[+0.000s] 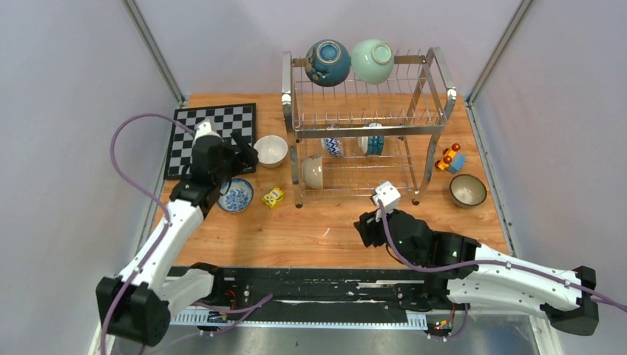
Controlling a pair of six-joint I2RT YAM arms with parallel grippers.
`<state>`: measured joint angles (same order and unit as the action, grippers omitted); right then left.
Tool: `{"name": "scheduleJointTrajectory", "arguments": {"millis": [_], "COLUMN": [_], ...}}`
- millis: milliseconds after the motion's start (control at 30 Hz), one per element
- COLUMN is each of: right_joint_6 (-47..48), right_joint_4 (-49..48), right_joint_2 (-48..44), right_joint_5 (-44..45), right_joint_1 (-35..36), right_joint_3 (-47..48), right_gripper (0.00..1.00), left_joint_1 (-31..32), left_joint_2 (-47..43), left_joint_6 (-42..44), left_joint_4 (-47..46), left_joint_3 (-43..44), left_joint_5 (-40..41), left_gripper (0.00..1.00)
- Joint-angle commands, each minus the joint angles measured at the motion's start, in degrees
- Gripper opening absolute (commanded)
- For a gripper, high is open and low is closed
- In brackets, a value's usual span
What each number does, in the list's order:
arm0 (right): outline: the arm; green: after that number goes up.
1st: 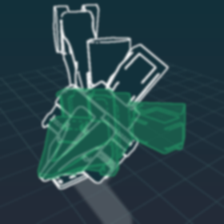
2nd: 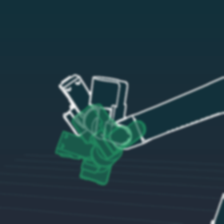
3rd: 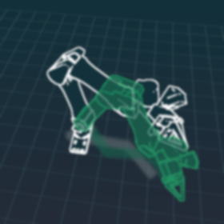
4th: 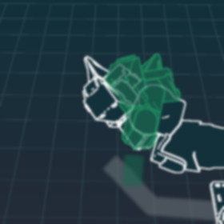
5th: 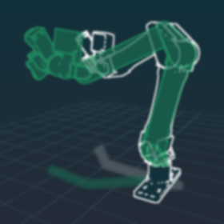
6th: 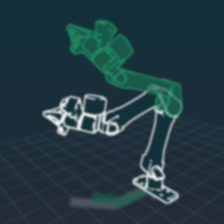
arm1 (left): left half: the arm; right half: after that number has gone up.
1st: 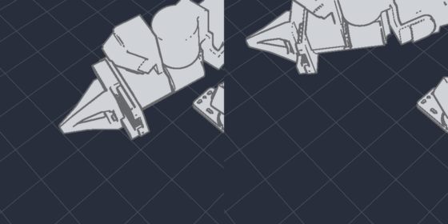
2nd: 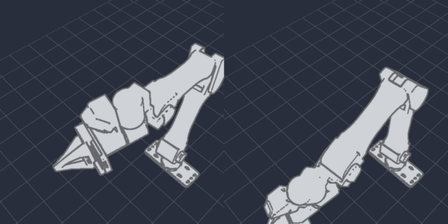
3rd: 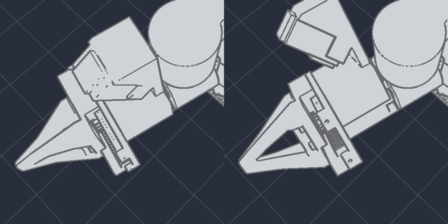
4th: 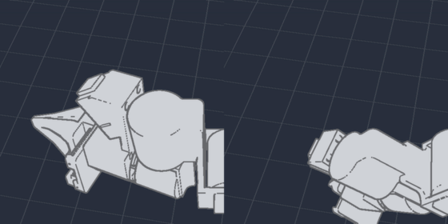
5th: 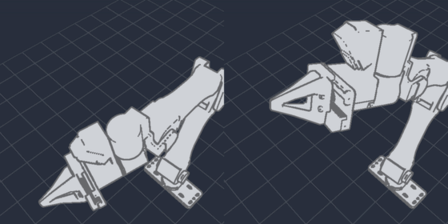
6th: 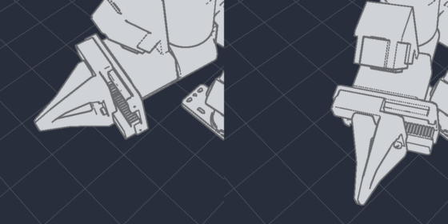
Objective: Unload the bowls from the dish rack
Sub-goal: Pick up the bowl from the dish rack.
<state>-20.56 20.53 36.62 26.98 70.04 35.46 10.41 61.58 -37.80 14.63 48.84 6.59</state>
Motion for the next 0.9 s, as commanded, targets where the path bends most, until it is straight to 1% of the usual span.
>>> {"name": "scheduleJointTrajectory", "arguments": {"millis": [0, 100, 167, 267, 333, 433, 533, 600, 767, 867], "right_joint_6": [10.07, 11.11, 10.36, 7.03, 6.18, 3.65, -0.02, -0.45, -1.13, -2.14], "right_joint_4": [-3.14, -4.5, -3.61, -3.09, -5.73, -9.88, -11.8, -15.34, -33.68, -35.98], "right_joint_2": [0.75, 2.35, 4.15, 6.37, 6.16, 5.87, 8.3, 9.88, 12.52, 15.28], "right_joint_5": [9.2, 13.95, 12.08, 5.73, 0.78, -7.98, -15.93, -19.68, -21.79, -25.65], "right_joint_1": [-0.49, -0.82, -2.12, -5.56, -8.34, -14.98, -22.45, -24.83, -25.0, -25.96], "right_joint_3": [2.38, 3.81, 5.73, 6.85, 5.27, 2.94, 2.07, 0.89, -5.74, -4.44], "right_gripper": [0.55, 0.55, 0.54, 0.54, 0.54, 0.54, 0.55, 0.55, 0.53, 0.51], "left_joint_1": [7.13, 11.34, 13.1, 15.62, 17.09, 18.71, 19.54, 19.56, 19.52, 19.56], "left_joint_2": [-8.38, -14.85, -18.29, -22.19, -23.99, -26.04, -26.71, -26.98, -30.58, -33.2], "left_joint_6": [4.82, 4.59, 5.61, 6.73, 5.97, 3.44, 1.43, 0.07, -2.8, -3.07], "left_joint_4": [5.53, 5.51, 5.76, 6.78, 6.99, 6.14, 4.25, 3.41, 0.12, -0.03], "left_joint_3": [-6.39, -10.77, -11.38, -11.66, -12.89, -16.5, -21.1, -23.93, -28.65, -28.98], "left_joint_5": [6.85, 9.01, 9.43, 9.78, 9.02, 6.11, 3.47, 2.09, -1.5, -1.93], "left_gripper": [1.0, 1.0, 1.0, 1.0, 1.0, 1.0, 1.0, 1.0, 0.99, 0.99]}}
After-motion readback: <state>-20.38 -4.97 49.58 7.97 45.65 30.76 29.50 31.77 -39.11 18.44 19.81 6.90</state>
